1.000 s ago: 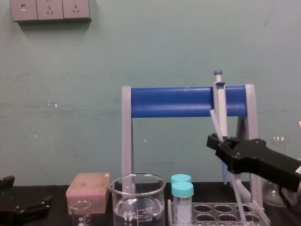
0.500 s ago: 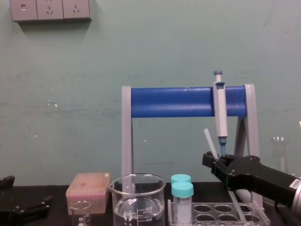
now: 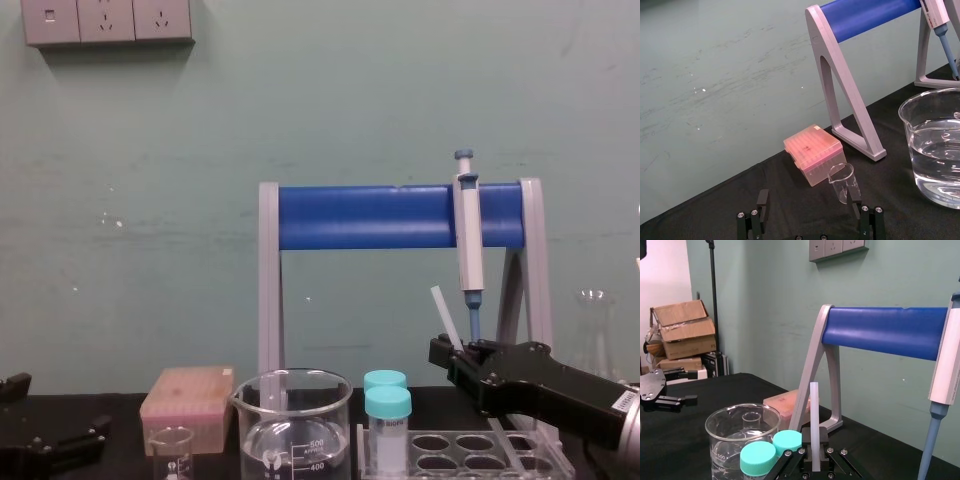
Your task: Pick up the stirring rod with one hand, then place it down.
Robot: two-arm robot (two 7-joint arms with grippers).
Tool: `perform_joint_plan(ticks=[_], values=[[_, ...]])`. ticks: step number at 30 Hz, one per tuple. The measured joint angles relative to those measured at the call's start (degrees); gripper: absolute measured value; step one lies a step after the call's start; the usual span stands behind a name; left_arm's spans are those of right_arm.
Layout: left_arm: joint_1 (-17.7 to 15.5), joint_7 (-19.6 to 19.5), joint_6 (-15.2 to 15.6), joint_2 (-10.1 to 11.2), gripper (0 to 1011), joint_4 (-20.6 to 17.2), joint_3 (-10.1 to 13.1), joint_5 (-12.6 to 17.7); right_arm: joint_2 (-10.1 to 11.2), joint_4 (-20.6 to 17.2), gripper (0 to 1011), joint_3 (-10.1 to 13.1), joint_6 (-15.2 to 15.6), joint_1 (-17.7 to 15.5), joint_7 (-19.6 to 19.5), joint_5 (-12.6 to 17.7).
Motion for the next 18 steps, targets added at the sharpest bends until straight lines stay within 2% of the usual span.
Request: perform_joint_plan(ticks=[12, 15, 18], values=[[0.00, 0.00, 0.00, 0.00, 1000, 0.00, 0.00, 0.00, 0.04, 0.00, 77, 0.04, -0.08, -0.05, 0.01, 0.11], [0.00, 0.00, 0.00, 0.00, 1000, 0.00, 0.00, 0.00, 0.05, -0.01, 130, 0.04, -0.09, -0.05, 0.02, 0.12], [0.00, 0.00, 0.00, 0.00, 1000, 0.00, 0.00, 0.00, 0.07, -0.03, 263, 0.05, -0.09, -0.05, 0.03, 0.13]])
